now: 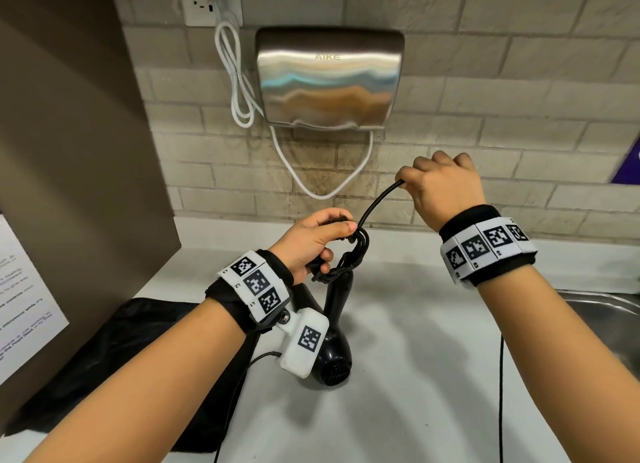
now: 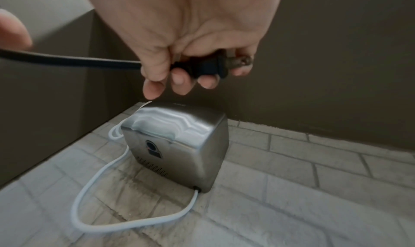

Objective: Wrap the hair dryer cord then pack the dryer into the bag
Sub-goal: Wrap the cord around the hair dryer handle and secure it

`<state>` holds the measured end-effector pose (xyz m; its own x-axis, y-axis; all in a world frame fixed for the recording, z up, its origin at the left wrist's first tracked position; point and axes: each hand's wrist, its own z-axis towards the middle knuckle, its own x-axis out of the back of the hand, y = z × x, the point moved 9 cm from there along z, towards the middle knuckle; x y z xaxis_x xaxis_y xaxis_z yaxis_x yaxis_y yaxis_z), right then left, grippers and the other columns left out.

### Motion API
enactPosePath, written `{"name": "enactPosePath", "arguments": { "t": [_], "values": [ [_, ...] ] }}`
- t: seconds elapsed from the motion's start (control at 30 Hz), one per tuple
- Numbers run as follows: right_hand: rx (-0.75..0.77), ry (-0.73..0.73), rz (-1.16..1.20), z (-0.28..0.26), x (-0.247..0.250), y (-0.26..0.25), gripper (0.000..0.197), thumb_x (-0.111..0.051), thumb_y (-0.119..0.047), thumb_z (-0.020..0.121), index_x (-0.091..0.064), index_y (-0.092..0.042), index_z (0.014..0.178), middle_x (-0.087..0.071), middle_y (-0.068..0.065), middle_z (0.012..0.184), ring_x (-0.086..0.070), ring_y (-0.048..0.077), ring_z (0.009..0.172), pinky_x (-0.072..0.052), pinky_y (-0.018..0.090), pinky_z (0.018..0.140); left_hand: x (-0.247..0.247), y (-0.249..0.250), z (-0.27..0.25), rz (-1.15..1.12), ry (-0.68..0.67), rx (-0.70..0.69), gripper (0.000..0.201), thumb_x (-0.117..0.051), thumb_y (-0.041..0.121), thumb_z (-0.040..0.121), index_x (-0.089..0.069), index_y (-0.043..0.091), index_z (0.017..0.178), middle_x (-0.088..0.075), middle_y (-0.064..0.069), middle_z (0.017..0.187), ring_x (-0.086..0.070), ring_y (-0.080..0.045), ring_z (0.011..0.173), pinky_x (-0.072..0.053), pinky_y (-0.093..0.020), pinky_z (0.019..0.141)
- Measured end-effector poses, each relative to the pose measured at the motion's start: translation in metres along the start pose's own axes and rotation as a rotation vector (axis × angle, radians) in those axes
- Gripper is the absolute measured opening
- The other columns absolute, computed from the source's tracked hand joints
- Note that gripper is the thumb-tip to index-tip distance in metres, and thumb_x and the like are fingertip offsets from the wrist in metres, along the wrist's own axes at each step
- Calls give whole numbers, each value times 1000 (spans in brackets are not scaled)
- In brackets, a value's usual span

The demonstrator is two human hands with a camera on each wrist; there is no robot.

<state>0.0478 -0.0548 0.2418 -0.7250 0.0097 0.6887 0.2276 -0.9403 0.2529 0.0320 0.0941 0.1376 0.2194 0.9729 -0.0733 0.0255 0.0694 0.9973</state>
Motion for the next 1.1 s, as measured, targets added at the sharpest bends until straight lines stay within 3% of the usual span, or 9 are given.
{"name": "enactPosePath", "arguments": {
  "t": [0.17, 0.27, 0.33, 0.4, 0.5, 0.67, 0.93, 1.0, 1.1],
  "values": [
    [-66, -127, -1, -9, -10, -5, 23, -42, -22, 93, -60, -15, 105, -65, 6, 105, -52, 31, 103, -30, 43, 92, 5, -2, 3, 61, 34, -56, 14, -60, 11, 88, -58, 24, 81, -56, 3, 74, -29, -4, 32, -28, -14, 35],
    [39, -242, 69, -16, -22, -29, 27, -35, -30, 96, -53, -16, 111, -64, 4, 112, -53, 27, 105, -32, 40, 93, 11, -2, 5, 95, 77, -82, 14, -62, 11, 87, -60, 25, 84, -55, 0, 74, -29, -5, 31, -26, -17, 38],
    [21, -324, 211, -19, -28, -37, 29, -32, -32, 98, -51, -13, 109, -62, 9, 108, -57, 30, 97, -39, 35, 78, 11, 0, 5, 78, 84, -90, 13, -60, 11, 88, -60, 24, 90, -56, 0, 78, -29, -3, 31, -27, -16, 35],
    [-35, -304, 303, -18, -26, -37, 29, -32, -31, 98, -52, -12, 107, -63, 11, 103, -58, 33, 92, -41, 34, 70, 11, 1, 5, 64, 89, -84, 17, -59, 12, 89, -60, 24, 100, -57, 1, 81, -29, -3, 32, -29, -16, 35],
    [-50, -259, 279, -14, -17, -39, 30, -32, -33, 97, -53, -14, 108, -64, 8, 104, -58, 32, 94, -38, 32, 67, 11, -1, 5, 44, 103, -59, 21, -57, 15, 90, -60, 23, 110, -59, 3, 85, -30, -4, 33, -29, -15, 35],
    [-45, -178, 208, -6, 2, -38, 29, -34, -36, 96, -56, -19, 107, -66, 5, 102, -60, 30, 95, -33, 30, 64, 9, -2, 4, 56, 94, -59, 19, -58, 17, 90, -61, 19, 109, -58, 4, 79, -32, -4, 32, -29, -16, 34],
    [-32, -144, 188, -21, 17, -47, 32, -33, -40, 96, -57, -22, 106, -67, 3, 96, -61, 30, 89, -31, 28, 61, 18, -4, 6, 123, 106, -58, 13, -58, 20, 90, -65, 23, 100, -61, 1, 84, -33, -4, 31, -30, -16, 35],
    [-41, -135, 295, -28, 10, -52, 32, -34, -39, 95, -57, -18, 105, -66, 4, 93, -60, 31, 87, -37, 31, 62, 20, -6, 7, 98, 115, -31, 13, -57, 22, 90, -65, 24, 101, -61, 1, 86, -33, -5, 33, -29, -16, 37],
    [-83, -176, 676, -43, -13, -53, 38, -32, -36, 89, -57, -8, 94, -57, 4, 79, -52, 28, 80, -38, 34, 67, 27, -11, 8, -15, 158, 9, 20, -55, 22, 92, -63, 18, 110, -58, 5, 85, -31, -4, 33, -31, -15, 37]
  ]
}}
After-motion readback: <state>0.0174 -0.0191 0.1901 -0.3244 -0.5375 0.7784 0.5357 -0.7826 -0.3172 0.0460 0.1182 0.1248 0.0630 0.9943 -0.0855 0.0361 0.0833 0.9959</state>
